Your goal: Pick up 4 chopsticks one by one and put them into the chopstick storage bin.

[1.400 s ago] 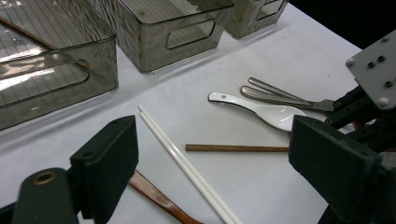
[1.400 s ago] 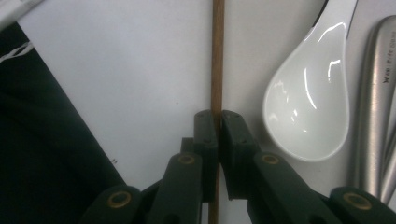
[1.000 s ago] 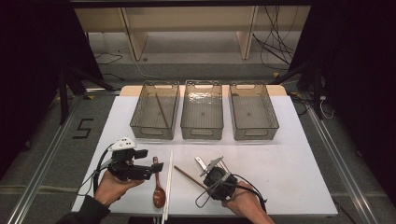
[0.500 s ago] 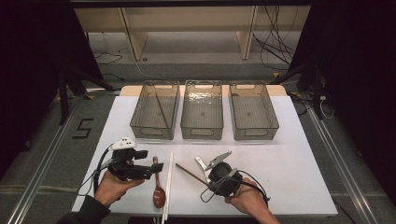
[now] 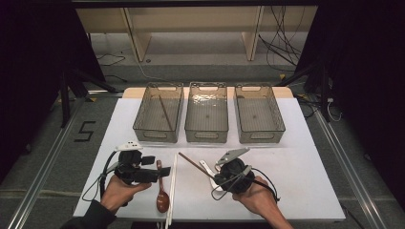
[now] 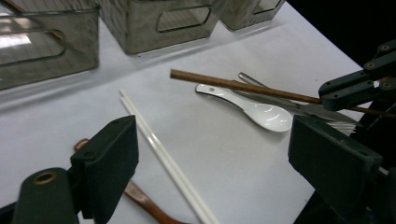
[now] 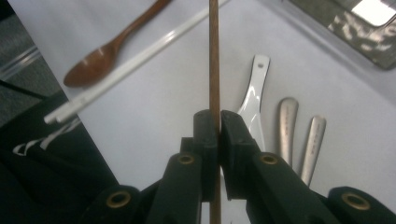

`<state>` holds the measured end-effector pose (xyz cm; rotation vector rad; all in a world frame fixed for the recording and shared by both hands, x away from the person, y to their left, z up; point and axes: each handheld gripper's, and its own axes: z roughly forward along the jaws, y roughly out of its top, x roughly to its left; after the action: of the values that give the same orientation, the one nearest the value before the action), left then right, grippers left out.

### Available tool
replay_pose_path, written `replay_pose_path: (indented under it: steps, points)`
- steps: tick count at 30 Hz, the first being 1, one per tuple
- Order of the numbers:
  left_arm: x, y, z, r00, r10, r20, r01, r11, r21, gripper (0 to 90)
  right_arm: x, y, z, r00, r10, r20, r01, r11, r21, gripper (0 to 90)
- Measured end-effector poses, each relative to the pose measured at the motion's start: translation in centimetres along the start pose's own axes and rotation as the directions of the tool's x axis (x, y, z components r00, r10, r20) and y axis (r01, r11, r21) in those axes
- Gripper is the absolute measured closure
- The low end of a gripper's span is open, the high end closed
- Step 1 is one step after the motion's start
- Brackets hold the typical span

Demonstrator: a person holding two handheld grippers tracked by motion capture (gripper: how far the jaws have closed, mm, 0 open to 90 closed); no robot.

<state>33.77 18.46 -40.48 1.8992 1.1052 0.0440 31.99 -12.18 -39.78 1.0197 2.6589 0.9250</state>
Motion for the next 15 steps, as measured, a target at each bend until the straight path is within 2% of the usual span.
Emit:
replay_pose_path:
  steps: [3, 6, 8, 12, 14, 15]
  points:
    - [-0.5, 0.2, 0.5, 0.9983, -0.040, 0.044, 0.040, 0.9991, -0.010, 15.5, 0.1, 0.3, -0.5, 1.0000, -0.003, 0.001, 0.003, 0.999, -0.039, 86.4]
    - [-0.9, 0.3, 1.1, 0.9928, -0.086, 0.084, 0.088, 0.9961, -0.013, 15.7, 0.3, 0.5, -1.0, 0.9999, -0.011, 0.006, 0.012, 0.997, -0.075, 86.3]
    - [-1.3, 0.5, 1.5, 0.9924, -0.086, 0.088, 0.087, 0.9961, -0.013, 15.7, 0.4, 0.6, -1.2, 0.9999, -0.014, 0.010, 0.015, 0.995, -0.097, 86.3]
    - [-2.1, 0.8, 2.3, 0.9878, -0.105, 0.115, 0.109, 0.9938, -0.023, 15.7, 0.6, 0.8, -1.5, 0.9997, -0.022, 0.007, 0.023, 0.992, -0.126, 86.3]
    - [-2.4, 0.9, 2.8, 0.9874, -0.103, 0.120, 0.106, 0.9942, -0.021, 15.8, 0.7, 0.9, -1.6, 0.9996, -0.027, 0.006, 0.028, 0.990, -0.136, 86.3]
    - [-2.6, 1.0, 2.9, 0.9892, -0.090, 0.115, 0.093, 0.9954, -0.022, 15.9, 0.8, 0.9, -1.6, 0.9996, -0.027, 0.006, 0.027, 0.990, -0.137, 86.3]
